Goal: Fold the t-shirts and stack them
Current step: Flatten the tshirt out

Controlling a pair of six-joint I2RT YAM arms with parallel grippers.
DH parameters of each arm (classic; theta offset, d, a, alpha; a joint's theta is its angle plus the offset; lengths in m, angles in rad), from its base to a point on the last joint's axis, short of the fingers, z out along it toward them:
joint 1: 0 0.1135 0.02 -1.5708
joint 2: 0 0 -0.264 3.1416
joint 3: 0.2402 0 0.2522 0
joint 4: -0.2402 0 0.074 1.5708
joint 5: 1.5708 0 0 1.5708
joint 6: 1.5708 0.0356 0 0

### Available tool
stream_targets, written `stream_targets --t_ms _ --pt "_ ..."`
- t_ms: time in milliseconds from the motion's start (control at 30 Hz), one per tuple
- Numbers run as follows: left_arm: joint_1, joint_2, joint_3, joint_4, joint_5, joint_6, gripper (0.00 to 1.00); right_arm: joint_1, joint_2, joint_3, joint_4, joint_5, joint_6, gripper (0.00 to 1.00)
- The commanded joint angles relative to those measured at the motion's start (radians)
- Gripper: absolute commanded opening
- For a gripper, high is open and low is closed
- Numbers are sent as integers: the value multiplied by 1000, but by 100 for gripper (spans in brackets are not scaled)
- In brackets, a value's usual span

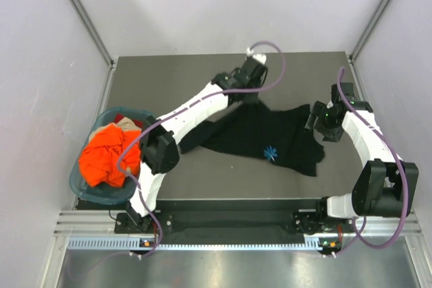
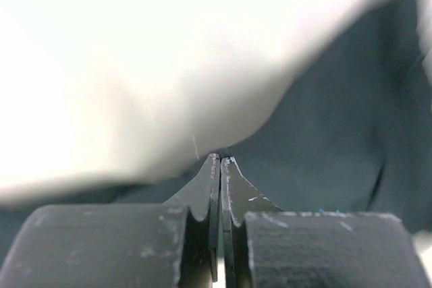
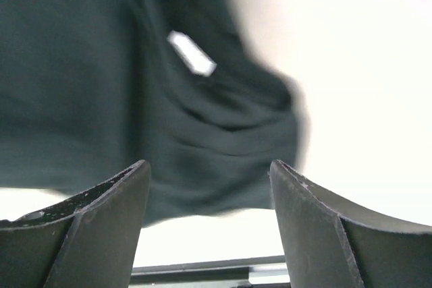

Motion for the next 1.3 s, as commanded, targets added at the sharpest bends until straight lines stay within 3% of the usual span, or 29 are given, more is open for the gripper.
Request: stream_targets --t_ms 0,33,67,100,133,200,333,500,667,800,1000,1267 --pt "67 130 312 34 -275 135 0 41 8 74 -53 29 4 72" --pt "89 200 383 11 -301 135 1 48 8 74 -59 29 12 72" --pt "136 208 425 8 -312 94 18 58 8 74 -68 28 15 72" --pt "159 202 419 27 -298 77 41 58 6 74 -78 29 17 72" --pt "175 176 404 43 -295 74 74 94 0 76 -85 32 17 72" --pt "193 143 344 69 -286 106 82 116 -7 67 -95 43 17 72" --pt "192 19 204 22 -211 103 83 151 -3 36 -75 -8 1 71" --pt "172 -158 -119 -8 -105 11 67 281 23 -18 13 -126 49 63" --pt "140 -388 -400 3 -5 -59 55 401 45 -120 247 -210 297 51" --pt "134 -531 -605 3 46 -136 50 435 49 -214 374 -193 443 50" --pt "129 -661 -747 -17 30 -192 50 440 69 -285 459 -134 534 45" --pt "129 -684 -773 -74 -46 -238 53 472 138 -292 479 -101 604 39"
